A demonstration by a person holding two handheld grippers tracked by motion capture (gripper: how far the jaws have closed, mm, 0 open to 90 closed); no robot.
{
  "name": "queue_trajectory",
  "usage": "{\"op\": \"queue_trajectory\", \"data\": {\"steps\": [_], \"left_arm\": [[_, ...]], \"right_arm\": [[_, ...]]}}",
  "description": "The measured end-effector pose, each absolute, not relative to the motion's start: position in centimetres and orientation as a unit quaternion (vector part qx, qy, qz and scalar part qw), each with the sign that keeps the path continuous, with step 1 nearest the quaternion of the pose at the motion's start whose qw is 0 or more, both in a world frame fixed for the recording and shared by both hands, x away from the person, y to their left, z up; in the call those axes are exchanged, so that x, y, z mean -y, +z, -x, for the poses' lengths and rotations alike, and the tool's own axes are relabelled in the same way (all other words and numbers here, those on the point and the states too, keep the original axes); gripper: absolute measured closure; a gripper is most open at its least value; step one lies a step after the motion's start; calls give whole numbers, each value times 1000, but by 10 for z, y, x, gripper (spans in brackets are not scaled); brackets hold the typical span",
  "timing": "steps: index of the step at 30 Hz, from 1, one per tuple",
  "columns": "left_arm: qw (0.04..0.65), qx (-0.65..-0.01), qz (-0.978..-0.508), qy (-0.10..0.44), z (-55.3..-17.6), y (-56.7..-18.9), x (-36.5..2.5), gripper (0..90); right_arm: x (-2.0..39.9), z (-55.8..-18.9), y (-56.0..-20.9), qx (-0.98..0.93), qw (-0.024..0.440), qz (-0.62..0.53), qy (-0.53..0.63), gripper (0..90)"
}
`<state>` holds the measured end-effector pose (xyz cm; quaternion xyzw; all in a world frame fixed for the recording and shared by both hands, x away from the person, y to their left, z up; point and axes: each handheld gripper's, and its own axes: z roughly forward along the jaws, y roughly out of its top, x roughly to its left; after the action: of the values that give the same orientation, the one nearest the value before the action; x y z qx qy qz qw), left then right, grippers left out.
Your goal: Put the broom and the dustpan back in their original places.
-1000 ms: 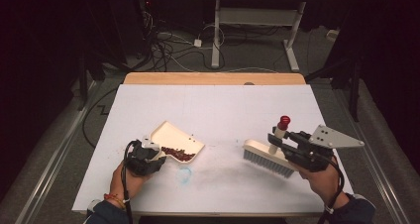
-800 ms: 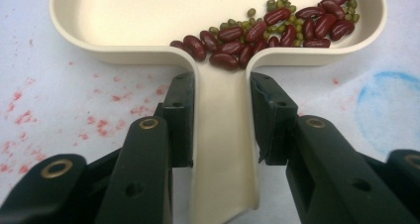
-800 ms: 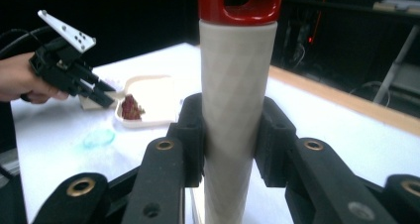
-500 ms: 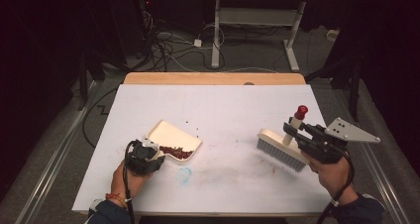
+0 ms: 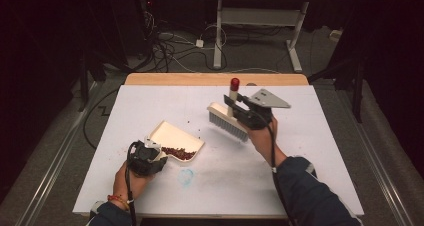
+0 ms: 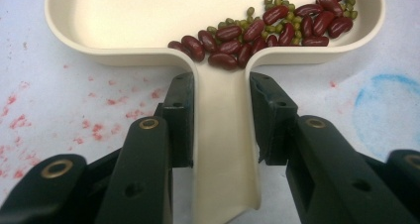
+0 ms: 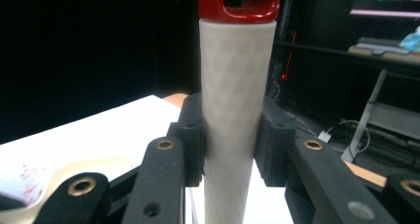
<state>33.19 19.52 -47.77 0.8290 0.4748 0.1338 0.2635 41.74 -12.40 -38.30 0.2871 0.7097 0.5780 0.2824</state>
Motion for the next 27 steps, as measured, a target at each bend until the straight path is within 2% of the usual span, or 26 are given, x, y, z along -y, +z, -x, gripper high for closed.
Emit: {"op": "queue_trajectory", "data": {"steps": [6, 12, 18, 27], "left_arm": [[266, -470, -832, 130, -332, -478, -193, 637], [268, -465, -834, 128, -333, -478, -192, 637], [270, -463, -835, 126, -335, -478, -189, 637], [267, -461, -837, 127, -336, -477, -188, 637]], "right_arm": [[79, -440, -397, -713, 293, -287, 569, 696], [51, -452, -407, -720, 295, -275, 565, 696], [40, -440, -412, -729, 263, -241, 584, 693], [53, -405, -406, -727, 202, -204, 623, 697]]}}
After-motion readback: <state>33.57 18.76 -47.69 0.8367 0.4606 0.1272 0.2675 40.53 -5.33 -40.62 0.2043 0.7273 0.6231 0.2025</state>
